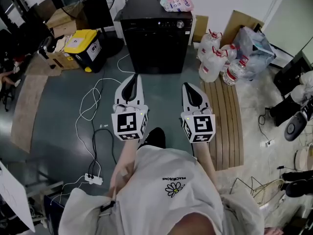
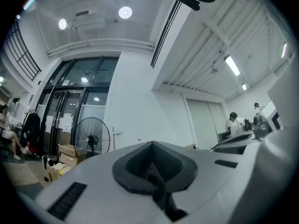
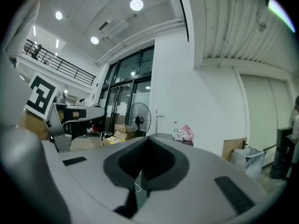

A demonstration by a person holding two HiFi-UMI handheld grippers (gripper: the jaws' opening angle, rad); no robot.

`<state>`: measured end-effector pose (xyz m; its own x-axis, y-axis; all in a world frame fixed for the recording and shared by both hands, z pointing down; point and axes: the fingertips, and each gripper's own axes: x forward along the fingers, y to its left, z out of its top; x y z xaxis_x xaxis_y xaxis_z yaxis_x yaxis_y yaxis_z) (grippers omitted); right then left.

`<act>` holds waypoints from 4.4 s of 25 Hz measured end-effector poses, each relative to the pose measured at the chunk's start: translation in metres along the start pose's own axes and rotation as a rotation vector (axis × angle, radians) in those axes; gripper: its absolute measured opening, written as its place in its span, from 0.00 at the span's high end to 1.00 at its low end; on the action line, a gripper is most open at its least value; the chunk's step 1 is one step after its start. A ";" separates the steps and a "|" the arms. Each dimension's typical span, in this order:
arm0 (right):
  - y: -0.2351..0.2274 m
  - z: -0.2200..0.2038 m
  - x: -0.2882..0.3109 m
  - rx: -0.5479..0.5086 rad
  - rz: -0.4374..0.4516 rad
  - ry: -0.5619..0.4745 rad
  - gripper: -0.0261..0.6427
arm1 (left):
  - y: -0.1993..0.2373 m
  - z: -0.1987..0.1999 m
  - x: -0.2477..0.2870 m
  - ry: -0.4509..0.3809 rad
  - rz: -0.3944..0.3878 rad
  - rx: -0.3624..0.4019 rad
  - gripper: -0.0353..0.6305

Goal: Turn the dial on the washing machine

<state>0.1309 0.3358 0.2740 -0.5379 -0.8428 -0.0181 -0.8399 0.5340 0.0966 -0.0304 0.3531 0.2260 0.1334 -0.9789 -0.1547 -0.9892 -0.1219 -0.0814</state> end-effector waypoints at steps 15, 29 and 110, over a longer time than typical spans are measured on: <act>-0.056 0.006 0.072 -0.050 -0.063 -0.058 0.96 | 0.004 -0.011 0.128 -0.033 -0.086 -0.007 0.95; -0.128 0.005 0.256 -0.069 -0.117 0.007 0.96 | 0.066 -0.046 0.314 -0.002 -0.132 -0.029 0.95; -0.235 -0.065 0.542 -0.077 -0.106 -0.040 0.96 | 0.148 -0.197 0.555 0.113 -0.005 -0.052 0.95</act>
<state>0.0412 -0.2506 0.3057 -0.4500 -0.8901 -0.0723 -0.8852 0.4338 0.1681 -0.1144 -0.2407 0.3222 0.1332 -0.9902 -0.0417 -0.9908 -0.1320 -0.0305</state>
